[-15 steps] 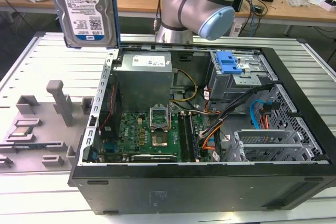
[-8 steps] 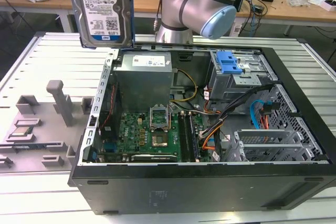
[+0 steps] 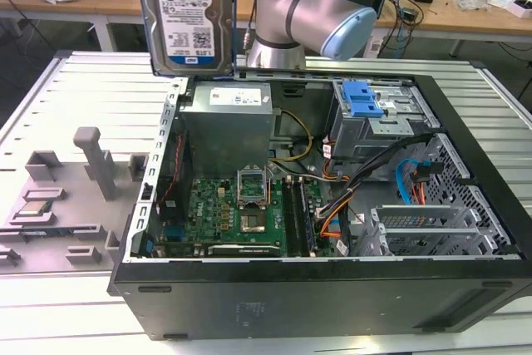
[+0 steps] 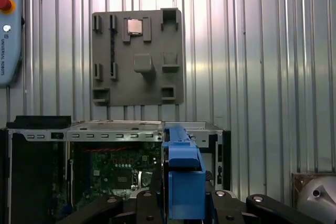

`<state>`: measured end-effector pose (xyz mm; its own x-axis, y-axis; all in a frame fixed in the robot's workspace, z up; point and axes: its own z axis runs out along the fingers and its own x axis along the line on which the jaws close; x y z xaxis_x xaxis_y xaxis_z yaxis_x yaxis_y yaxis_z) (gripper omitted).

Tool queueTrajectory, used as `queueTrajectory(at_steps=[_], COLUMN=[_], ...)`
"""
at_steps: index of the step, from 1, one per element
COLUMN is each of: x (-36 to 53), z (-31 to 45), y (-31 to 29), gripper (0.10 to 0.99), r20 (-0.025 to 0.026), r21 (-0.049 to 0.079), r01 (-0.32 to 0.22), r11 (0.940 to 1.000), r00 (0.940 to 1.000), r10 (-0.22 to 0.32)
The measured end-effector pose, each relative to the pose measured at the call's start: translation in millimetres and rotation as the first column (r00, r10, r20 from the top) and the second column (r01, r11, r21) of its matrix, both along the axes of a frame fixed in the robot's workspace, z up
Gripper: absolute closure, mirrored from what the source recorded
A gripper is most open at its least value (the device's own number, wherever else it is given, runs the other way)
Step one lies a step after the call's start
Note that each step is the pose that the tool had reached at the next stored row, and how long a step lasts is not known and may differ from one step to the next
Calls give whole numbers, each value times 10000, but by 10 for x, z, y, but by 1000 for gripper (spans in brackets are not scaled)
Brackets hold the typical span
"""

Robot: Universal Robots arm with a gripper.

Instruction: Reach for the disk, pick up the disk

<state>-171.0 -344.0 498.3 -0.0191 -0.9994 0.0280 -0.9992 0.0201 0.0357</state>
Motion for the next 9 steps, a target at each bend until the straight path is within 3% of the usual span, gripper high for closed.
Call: queueTrajectory(at_steps=[3, 5, 9], x=[132, 265, 383], z=[0, 0, 0], y=[1, 2, 3], gripper=[725, 725, 725], r20=[0, 0, 0], r21=[0, 0, 0], r01=[0, -2, -3], r11=[10000, 10000, 10000], r00=[10000, 10000, 10000], r10=[0, 2, 3])
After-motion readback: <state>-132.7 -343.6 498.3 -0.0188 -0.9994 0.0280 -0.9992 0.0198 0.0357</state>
